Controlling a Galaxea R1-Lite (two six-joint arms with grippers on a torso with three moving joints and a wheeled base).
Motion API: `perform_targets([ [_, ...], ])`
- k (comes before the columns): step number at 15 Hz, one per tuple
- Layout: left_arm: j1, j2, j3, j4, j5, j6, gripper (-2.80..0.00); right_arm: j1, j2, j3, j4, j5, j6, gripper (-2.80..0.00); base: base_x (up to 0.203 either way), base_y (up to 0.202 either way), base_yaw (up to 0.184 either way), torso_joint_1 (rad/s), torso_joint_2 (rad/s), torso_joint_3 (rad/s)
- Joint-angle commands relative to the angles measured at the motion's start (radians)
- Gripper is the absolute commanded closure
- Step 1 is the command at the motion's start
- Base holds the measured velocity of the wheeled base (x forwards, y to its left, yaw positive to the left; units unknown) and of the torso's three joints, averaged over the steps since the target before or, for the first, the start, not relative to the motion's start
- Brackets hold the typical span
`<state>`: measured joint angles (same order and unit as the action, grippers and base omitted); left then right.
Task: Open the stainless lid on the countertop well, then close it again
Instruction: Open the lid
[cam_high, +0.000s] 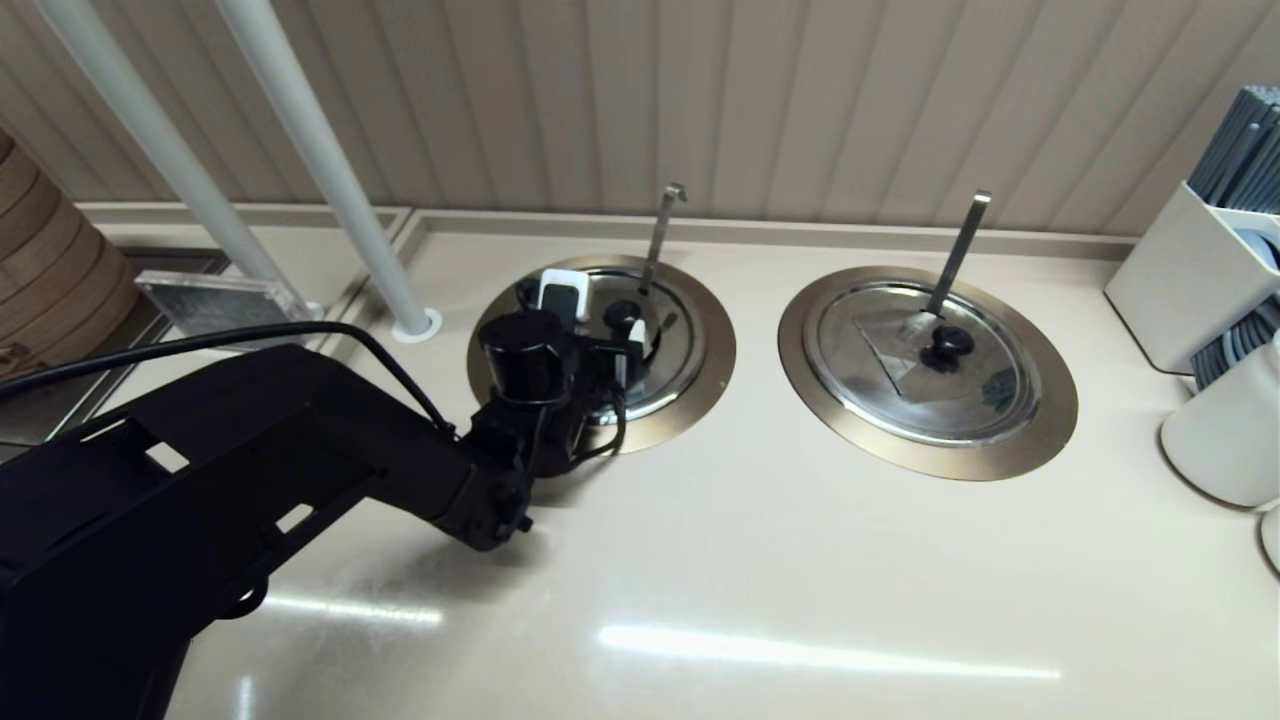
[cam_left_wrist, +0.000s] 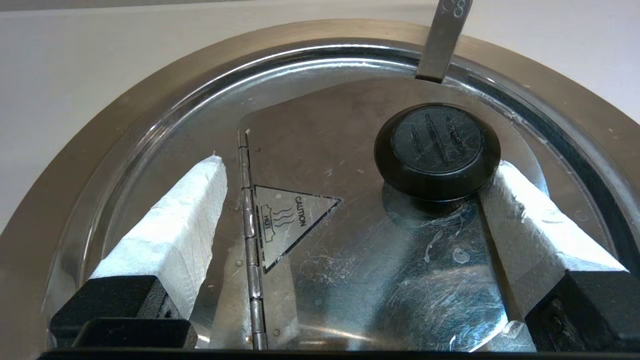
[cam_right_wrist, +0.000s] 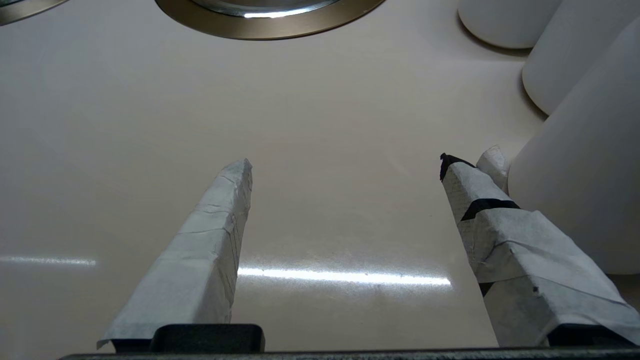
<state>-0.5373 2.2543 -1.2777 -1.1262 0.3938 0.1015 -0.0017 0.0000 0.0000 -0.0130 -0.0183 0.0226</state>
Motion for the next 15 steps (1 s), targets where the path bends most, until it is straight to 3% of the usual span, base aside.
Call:
perform_targets([
  [1, 0.000, -0.016, 0.000, -0.009, 0.002, 0.000, -2.80, 0.000, 0.002, 0.006, -0.001, 0.000, 0.000, -2.80, 0.000, 0.000, 0.000, 0.000, 0.00, 0.000],
  [15, 0.069, -0.110, 0.036, -0.012, 0.002, -0.001, -2.80, 0.000, 0.002, 0.006, -0.001, 0.000, 0.000, -2.80, 0.000, 0.000, 0.000, 0.000, 0.00, 0.000],
])
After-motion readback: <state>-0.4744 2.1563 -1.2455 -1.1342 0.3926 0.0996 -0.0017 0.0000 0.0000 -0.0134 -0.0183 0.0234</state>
